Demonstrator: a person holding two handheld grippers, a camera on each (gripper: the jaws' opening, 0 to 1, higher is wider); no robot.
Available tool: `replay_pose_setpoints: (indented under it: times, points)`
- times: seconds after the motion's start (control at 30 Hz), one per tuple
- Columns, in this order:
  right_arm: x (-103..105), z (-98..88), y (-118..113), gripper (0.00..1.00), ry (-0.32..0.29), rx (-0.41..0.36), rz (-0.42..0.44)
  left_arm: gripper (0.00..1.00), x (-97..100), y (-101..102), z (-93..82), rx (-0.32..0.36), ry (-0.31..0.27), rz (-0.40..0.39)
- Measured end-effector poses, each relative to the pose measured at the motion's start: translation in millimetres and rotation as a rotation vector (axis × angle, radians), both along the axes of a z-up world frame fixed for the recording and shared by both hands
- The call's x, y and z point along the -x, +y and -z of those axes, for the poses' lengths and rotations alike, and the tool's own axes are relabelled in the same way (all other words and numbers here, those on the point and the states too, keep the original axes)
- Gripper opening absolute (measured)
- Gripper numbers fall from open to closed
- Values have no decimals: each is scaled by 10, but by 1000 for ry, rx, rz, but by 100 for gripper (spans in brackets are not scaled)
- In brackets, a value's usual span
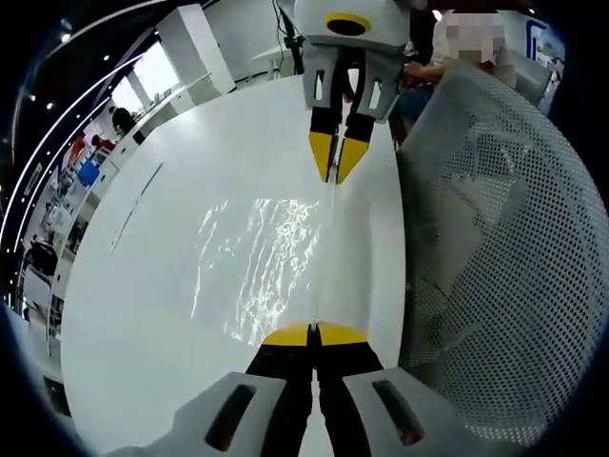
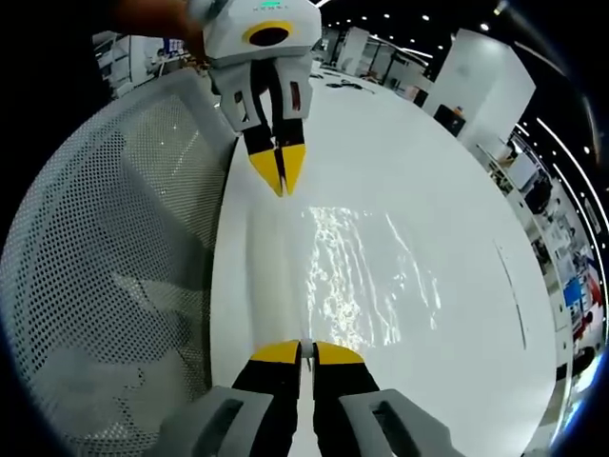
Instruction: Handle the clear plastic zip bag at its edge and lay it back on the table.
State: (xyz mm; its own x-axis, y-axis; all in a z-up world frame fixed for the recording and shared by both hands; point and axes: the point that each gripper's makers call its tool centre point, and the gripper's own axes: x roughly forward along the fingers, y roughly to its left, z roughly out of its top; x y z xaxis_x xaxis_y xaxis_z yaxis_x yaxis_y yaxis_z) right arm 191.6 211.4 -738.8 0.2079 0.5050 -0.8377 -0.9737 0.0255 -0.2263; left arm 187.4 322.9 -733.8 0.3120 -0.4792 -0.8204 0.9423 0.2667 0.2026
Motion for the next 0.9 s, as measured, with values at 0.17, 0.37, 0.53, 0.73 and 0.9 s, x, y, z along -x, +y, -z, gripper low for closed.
replay_pose_setpoints:
  times: [0.17,0.37,0.53,0.73,0.9]
  points:
    - [53,-24,55,5,40,-42,15,0,-4,-17,-13,9,-6,0]
    - [81,-116,172,13,49,-79,5,0,-32,-37,-26,9,-31,12]
    - [63,-205,265,15,55,-124,-1,0,-25,-46,-47,7,-42,20]
    - [-21,-312,352,14,51,-174,27,0,-14,-43,-54,-2,-61,45]
    - [-37,-295,394,13,46,-173,22,0,0,-36,-51,-10,-71,60]
